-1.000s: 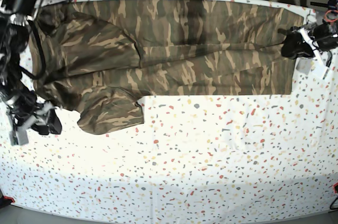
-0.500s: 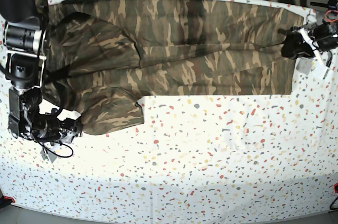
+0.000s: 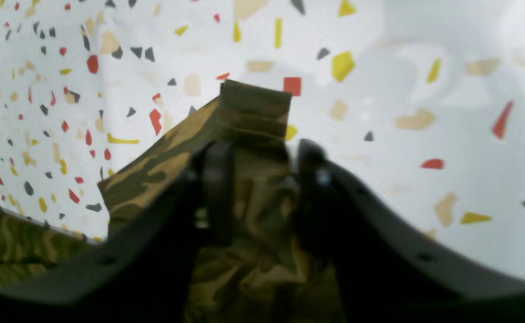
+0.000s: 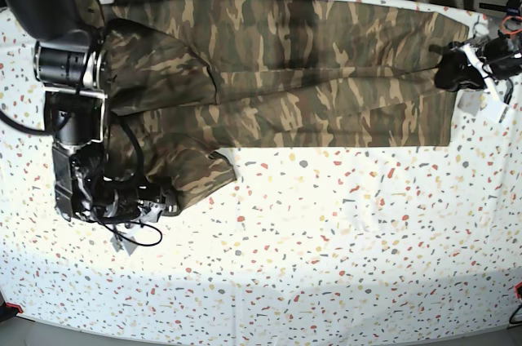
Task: Fold the T-shirt properly
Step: 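Tuck the protruding sleeve under the strip with the right gripper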
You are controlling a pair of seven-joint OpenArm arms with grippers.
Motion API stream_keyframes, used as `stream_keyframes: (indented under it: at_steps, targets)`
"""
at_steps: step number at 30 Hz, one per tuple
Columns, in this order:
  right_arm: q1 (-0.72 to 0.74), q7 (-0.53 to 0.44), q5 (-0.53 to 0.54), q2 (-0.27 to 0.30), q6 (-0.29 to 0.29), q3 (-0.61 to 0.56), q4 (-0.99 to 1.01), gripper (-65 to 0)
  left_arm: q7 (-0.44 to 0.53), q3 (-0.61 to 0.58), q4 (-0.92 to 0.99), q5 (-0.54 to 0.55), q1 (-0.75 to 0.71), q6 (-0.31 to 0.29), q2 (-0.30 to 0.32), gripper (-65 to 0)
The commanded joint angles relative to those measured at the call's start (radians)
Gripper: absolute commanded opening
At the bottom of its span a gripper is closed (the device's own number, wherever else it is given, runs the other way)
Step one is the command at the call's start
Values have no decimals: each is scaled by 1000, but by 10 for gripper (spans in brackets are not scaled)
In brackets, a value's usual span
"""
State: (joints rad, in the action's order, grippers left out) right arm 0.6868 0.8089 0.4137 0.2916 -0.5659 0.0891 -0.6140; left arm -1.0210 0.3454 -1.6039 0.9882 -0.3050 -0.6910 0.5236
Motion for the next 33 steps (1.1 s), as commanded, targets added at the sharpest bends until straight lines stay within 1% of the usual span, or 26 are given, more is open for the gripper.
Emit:
stream_keyframes:
  at_steps: [1,2,4,5,6,7,8,13,16,17,21,26,29,33]
  targets:
    - [36,-15,0,13,-10,2,-13,-613,18,9,-15,19,6,-7,20,-650]
    - [36,-15,0,13,-11,2,-13,-650,18,9,-15,19,6,-7,20,-650]
    - [36,-3,0,15,-22,2,-18,-650,19,9,-15,19,6,-7,20,-650]
    - [36,16,1,16,-62,2,-23,-650,19,9,-15,19,6,-7,20,-650]
    - [35,48,6,19,-114,2,-32,-650,19,9,-15,19,6,-7,20,-650]
    - [35,94,20,20,-132,2,-42,-650,19,9,-15,19,6,-7,20,-650]
    - [32,140,53,23,-132,2,-54,-650,20,9,-15,20,6,-7,20,-650]
    - [-27,366,393,47,-132,2,-182,-650,22,9,-15,19,6,-7,20,-650]
    - [-99,488,550,67,-132,2,-330,-650,24,9,-15,20,6,-7,20,-650]
    - [-129,505,588,74,-132,2,-389,-650,27,9,-15,19,6,-7,20,-650]
    - [-269,504,640,108,-132,2,-652,-650,26,9,-15,19,6,-7,20,-650]
    - [-434,504,642,127,-132,10,-969,-650,26,9,-15,19,6,-7,20,-650]
    - [-531,504,642,127,-132,51,-1118,-650,25,9,-15,19,6,-7,20,-650]
    - [-666,504,646,127,-132,126,-1257,-650,18,9,-15,19,6,-7,20,-650]
